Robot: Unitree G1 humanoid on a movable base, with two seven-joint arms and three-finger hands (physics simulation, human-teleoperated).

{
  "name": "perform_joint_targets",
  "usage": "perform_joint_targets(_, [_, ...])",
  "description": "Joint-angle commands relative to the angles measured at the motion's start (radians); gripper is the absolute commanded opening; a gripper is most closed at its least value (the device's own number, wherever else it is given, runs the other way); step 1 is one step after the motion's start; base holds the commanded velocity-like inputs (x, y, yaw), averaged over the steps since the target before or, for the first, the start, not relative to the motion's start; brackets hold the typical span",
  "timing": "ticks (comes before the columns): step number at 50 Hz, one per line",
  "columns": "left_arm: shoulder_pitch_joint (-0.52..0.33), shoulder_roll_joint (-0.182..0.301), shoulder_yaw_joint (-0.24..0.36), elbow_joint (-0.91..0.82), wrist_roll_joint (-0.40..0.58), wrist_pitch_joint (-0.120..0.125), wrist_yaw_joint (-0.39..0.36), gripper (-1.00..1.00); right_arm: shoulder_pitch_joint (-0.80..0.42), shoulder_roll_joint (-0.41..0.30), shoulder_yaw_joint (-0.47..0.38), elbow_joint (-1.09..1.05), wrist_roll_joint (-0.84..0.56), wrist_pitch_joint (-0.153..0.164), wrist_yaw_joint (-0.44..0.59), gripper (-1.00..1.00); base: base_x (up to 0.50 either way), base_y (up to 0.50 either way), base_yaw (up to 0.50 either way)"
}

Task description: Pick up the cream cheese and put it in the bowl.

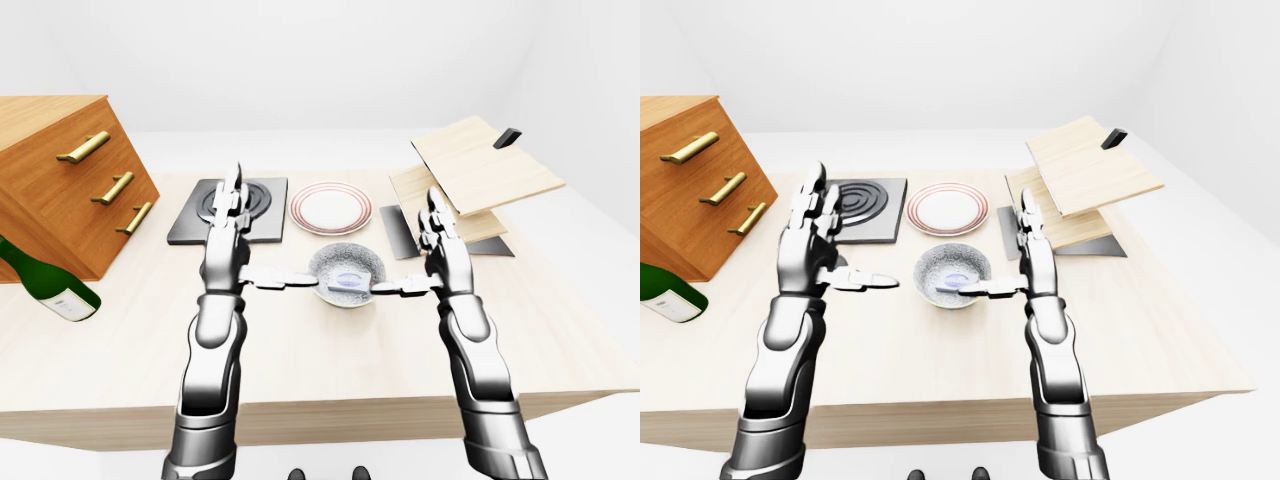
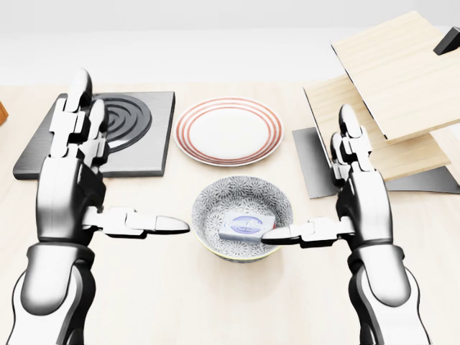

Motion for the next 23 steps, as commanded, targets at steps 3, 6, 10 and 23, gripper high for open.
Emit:
perform_joint_targets(3, [0.094, 0.0, 0.013, -0.214, -0.13, 0.0, -0.023, 1.0, 0.05, 0.023, 0.03, -0.26, -0.024, 0.0, -0.041, 1.0, 0.0, 0.0, 0.0])
perform_joint_targets(6, [0.116, -0.001, 0.01, -0.278, -0.138, 0.0, -0.028, 1.0, 0.048, 0.03, 0.042, -0.289, -0.046, 0.0, -0.046, 1.0, 0.0, 0.0, 0.0])
perform_joint_targets(10, [0.141, -0.002, 0.007, -0.321, -0.136, 0.0, -0.034, 1.0, 0.052, 0.039, 0.056, -0.315, -0.062, 0.0, -0.044, 1.0, 0.0, 0.0, 0.0])
perform_joint_targets(23, [0.184, -0.007, -0.016, -0.44, -0.118, 0.0, -0.047, 1.0, 0.07, 0.053, 0.081, -0.387, -0.088, 0.0, -0.035, 1.0, 0.0, 0.0, 0.0])
